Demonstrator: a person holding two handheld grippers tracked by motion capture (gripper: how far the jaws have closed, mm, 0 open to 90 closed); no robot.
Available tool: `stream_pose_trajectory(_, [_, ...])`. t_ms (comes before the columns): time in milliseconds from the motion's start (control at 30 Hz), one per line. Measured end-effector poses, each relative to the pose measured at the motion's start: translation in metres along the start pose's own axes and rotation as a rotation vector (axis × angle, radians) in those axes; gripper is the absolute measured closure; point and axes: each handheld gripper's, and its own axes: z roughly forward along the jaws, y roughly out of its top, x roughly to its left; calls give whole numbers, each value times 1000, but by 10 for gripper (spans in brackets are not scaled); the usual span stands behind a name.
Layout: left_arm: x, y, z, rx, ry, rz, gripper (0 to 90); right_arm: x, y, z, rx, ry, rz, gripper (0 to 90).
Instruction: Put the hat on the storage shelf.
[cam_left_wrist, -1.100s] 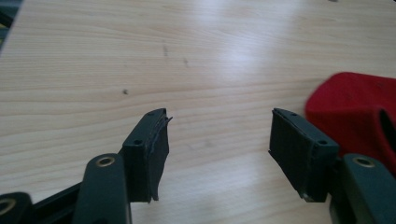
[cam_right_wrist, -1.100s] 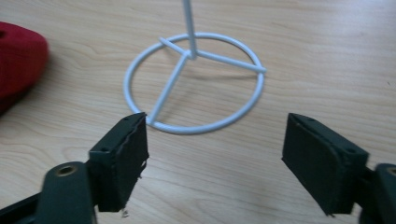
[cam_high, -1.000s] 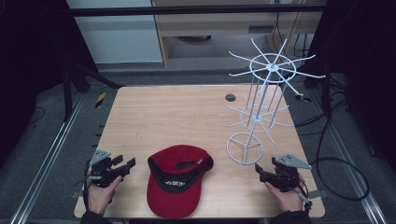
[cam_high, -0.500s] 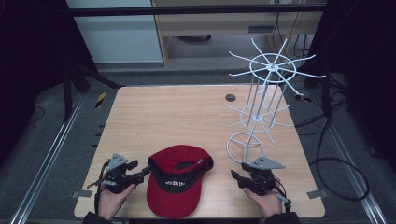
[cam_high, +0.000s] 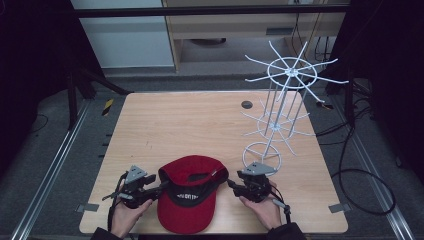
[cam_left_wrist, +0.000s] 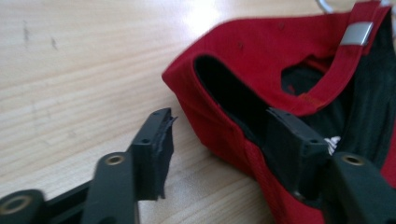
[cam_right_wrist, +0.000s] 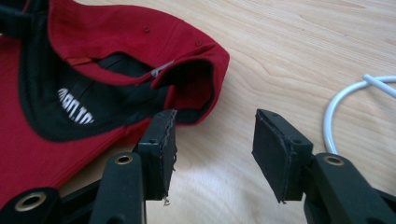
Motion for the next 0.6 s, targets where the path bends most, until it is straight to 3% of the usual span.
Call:
stream_pose_trajectory(300, [6,1,13,68,-27,-19,601,-3,11,21,-10,13,22,546])
stream_pose_trajectory(467, [6,1,16,80,-33,-10,659,-4,14,28,19,38,46,682])
stream_pose_trajectory(500, [6,1,16,80,-33,-10,663,-4,14,28,19,38,46,682])
stream_pose_trajectory(533, [7,1,17,83,-32,-5,664,-2,17,29,27,45,29,768])
stream_pose_trajectory(600, [7,1,17,83,-33,-4,663,-1,18,30,26,44,27,799])
